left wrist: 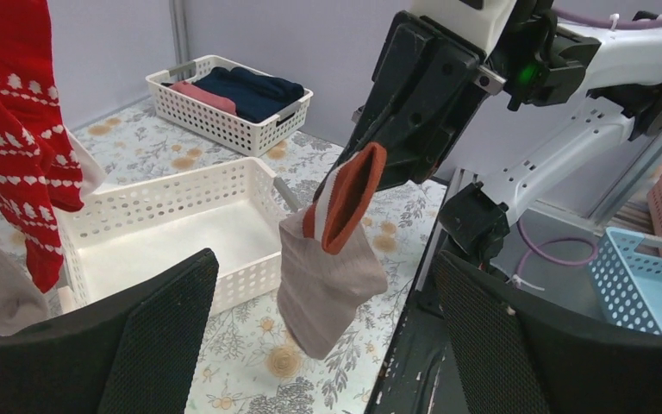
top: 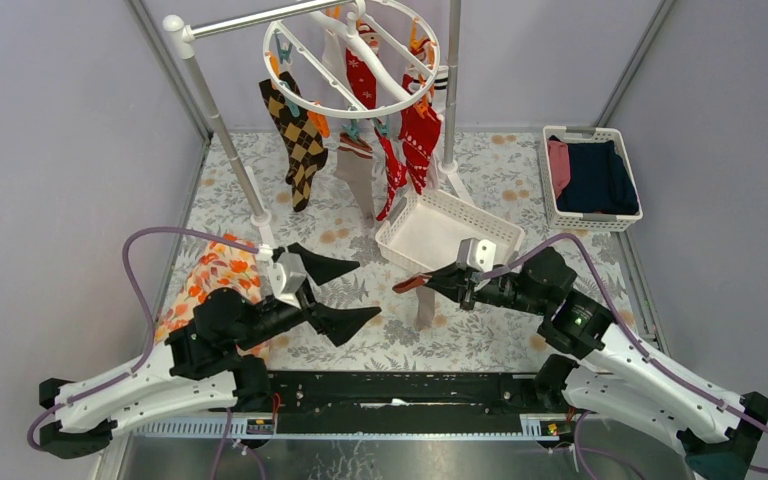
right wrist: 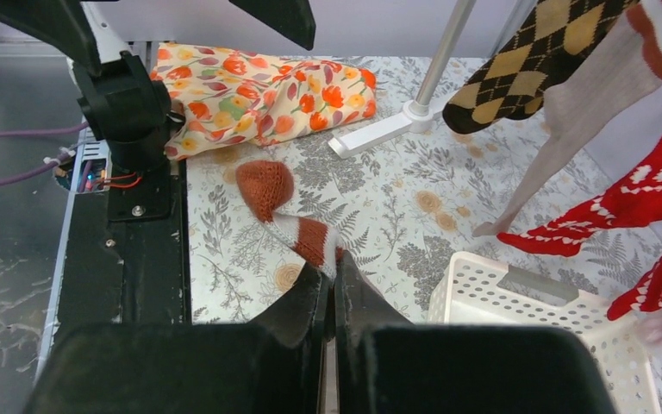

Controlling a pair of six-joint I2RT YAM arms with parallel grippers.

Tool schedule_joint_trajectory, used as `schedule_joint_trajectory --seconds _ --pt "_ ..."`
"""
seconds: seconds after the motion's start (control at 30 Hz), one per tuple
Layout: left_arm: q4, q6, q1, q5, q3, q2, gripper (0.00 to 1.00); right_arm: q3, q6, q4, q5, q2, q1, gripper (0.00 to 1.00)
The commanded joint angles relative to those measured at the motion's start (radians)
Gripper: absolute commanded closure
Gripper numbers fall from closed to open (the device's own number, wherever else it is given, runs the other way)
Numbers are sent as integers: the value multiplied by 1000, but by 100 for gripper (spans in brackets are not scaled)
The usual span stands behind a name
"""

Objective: Clip the socks to the hanger
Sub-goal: Pick up the sock from the bin.

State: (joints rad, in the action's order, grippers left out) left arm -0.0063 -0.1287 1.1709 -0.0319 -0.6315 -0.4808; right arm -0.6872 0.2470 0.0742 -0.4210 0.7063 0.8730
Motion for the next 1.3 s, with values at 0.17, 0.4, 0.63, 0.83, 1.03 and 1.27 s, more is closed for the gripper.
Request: schedule_joint_trajectory --seconds 0.17,0.4,0.63,0.83,1.03,1.27 --pt "-28 -102 2 -67 -36 -3 3 -1 -2 43 -44 -11 8 100" --pt "-1 -159 1 -45 -28 -16 14 12 -14 34 -10 -46 8 100" --pt "-143 -403 1 -114 -109 -22 15 15 -21 55 3 -45 8 100" --pt "-150 -618 1 -128 -98 26 17 -1 -14 54 24 -23 8 100" --pt "-118 -856 1 -191 -72 63 26 35 42 123 62 -39 9 100" --pt "-15 -1009 1 -215 -31 13 32 92 106 229 129 -50 8 100"
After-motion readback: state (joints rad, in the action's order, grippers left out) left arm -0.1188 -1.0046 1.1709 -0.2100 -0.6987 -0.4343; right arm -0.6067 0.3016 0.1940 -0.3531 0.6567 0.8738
